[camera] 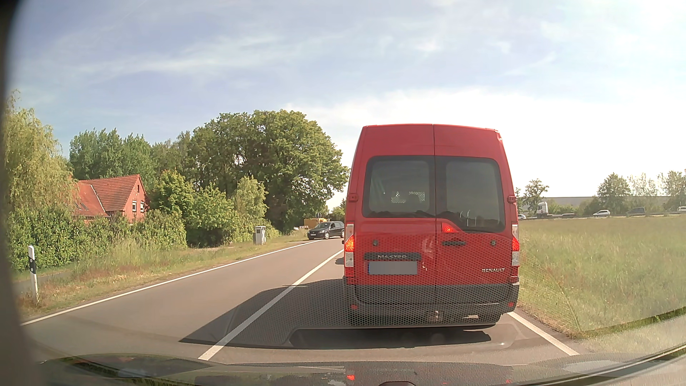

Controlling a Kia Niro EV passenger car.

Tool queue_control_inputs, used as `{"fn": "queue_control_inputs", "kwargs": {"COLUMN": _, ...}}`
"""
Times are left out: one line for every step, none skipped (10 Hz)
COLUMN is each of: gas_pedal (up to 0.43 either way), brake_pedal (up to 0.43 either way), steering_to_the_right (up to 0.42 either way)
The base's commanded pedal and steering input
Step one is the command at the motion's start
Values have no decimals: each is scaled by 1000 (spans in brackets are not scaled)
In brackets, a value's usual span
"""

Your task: Follow the waypoints while adhering to traffic rules and regulations

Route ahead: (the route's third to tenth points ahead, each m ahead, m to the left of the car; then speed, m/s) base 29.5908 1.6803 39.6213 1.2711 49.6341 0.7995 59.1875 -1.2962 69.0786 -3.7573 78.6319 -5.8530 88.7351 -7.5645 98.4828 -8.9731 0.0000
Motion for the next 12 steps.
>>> {"fn": "queue_control_inputs", "kwargs": {"gas_pedal": 0, "brake_pedal": 268, "steering_to_the_right": 0}}
{"fn": "queue_control_inputs", "kwargs": {"gas_pedal": 0, "brake_pedal": 268, "steering_to_the_right": 0}}
{"fn": "queue_control_inputs", "kwargs": {"gas_pedal": 0, "brake_pedal": 268, "steering_to_the_right": -1}}
{"fn": "queue_control_inputs", "kwargs": {"gas_pedal": 0, "brake_pedal": 262, "steering_to_the_right": -1}}
{"fn": "queue_control_inputs", "kwargs": {"gas_pedal": 0, "brake_pedal": 268, "steering_to_the_right": 0}}
{"fn": "queue_control_inputs", "kwargs": {"gas_pedal": 0, "brake_pedal": 262, "steering_to_the_right": -1}}
{"fn": "queue_control_inputs", "kwargs": {"gas_pedal": 0, "brake_pedal": 262, "steering_to_the_right": -1}}
{"fn": "queue_control_inputs", "kwargs": {"gas_pedal": 0, "brake_pedal": 262, "steering_to_the_right": -1}}
{"fn": "queue_control_inputs", "kwargs": {"gas_pedal": 0, "brake_pedal": 268, "steering_to_the_right": 0}}
{"fn": "queue_control_inputs", "kwargs": {"gas_pedal": 0, "brake_pedal": 268, "steering_to_the_right": -1}}
{"fn": "queue_control_inputs", "kwargs": {"gas_pedal": 0, "brake_pedal": 262, "steering_to_the_right": 0}}
{"fn": "queue_control_inputs", "kwargs": {"gas_pedal": 0, "brake_pedal": 262, "steering_to_the_right": -1}}
